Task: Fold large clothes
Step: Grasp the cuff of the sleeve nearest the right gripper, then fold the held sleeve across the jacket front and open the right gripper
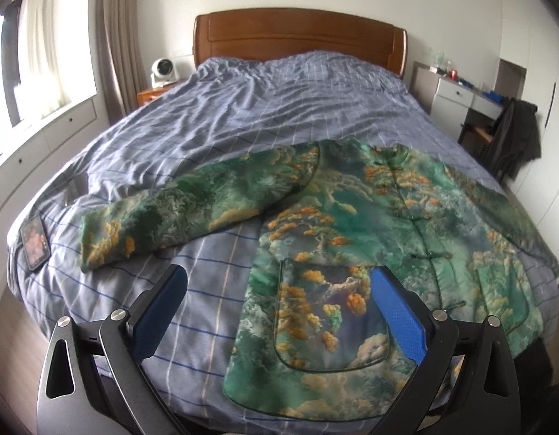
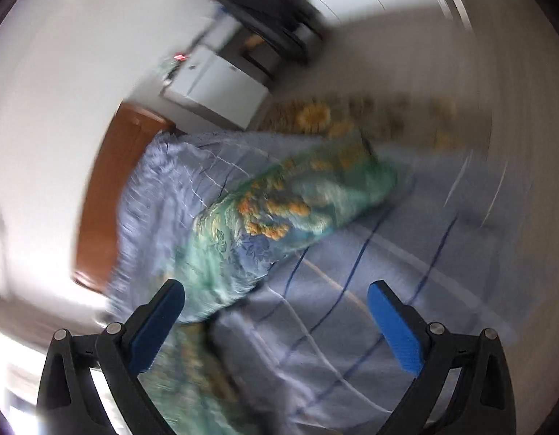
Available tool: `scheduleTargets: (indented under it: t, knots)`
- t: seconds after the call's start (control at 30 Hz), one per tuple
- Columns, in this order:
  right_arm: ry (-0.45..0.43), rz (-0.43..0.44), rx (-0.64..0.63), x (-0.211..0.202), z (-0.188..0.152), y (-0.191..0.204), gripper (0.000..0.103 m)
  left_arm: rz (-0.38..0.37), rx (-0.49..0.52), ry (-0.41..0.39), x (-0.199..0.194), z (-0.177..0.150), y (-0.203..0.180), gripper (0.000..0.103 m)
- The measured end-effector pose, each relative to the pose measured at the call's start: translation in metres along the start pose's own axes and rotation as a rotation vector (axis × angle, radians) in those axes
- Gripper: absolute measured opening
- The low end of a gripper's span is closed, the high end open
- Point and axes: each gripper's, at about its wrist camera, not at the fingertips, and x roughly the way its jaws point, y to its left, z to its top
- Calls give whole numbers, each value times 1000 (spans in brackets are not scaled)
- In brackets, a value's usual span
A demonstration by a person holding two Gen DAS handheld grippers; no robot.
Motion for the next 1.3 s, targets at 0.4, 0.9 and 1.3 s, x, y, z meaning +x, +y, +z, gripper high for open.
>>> scheduleTargets:
  t: [0.4,0.9,1.3]
  knots:
    - [-158,4,174,82,43,-11,57,15,-53,68,12,-7,0,101]
    - [-244,-36,-690,55,-32,222,9,11,-109,98,24,-24,9,101]
    - [10,-7,-1146,149,-222,307,9,51,-136,73,11,-36,36,101]
